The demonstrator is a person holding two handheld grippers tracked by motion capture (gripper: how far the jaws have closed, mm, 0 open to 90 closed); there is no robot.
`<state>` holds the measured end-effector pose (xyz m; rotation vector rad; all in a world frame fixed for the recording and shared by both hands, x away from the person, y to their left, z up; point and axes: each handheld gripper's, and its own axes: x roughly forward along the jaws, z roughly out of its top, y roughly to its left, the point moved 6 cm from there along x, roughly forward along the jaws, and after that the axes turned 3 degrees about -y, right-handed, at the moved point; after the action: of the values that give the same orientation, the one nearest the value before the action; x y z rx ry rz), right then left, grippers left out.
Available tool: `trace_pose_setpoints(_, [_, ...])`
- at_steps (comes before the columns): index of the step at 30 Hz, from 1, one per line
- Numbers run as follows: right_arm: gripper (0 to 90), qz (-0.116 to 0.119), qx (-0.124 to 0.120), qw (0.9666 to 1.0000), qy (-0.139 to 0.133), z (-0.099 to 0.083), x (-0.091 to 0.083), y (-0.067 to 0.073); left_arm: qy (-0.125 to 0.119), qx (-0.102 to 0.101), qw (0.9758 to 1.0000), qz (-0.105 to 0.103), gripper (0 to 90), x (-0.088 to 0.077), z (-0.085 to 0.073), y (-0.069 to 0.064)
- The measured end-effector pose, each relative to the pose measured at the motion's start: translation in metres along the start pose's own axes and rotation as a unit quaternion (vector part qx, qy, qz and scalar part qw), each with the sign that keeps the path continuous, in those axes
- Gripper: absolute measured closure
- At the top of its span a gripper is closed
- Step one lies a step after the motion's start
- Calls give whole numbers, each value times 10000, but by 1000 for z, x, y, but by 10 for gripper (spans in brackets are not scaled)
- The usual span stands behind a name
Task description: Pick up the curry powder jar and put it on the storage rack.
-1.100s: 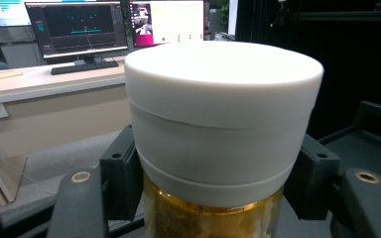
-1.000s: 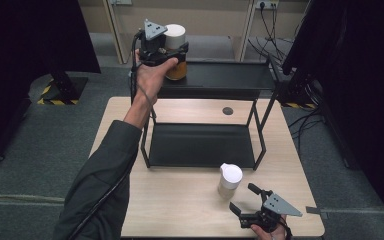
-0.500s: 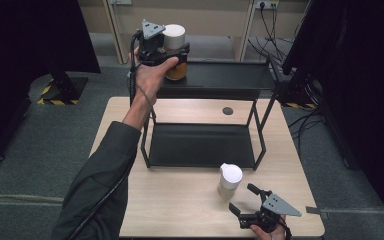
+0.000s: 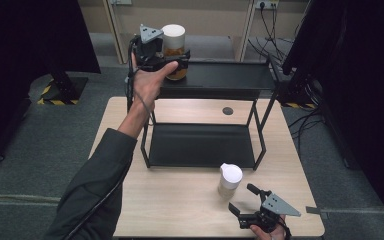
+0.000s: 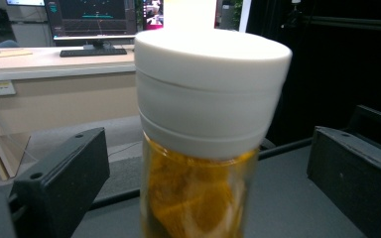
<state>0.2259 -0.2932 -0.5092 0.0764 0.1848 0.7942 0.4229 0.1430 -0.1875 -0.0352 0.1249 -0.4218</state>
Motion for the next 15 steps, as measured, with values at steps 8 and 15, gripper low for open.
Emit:
trace_pose_setpoints(8, [5,-5,12,10000,17,0,1,0,-104,-43,9999,-76,23,-13,-11,-4])
trace_pose_setpoints(15, [5,-24,30,10000,1,-1,0,-1,-210,-70,9996,-165,21,-24,-23,-4])
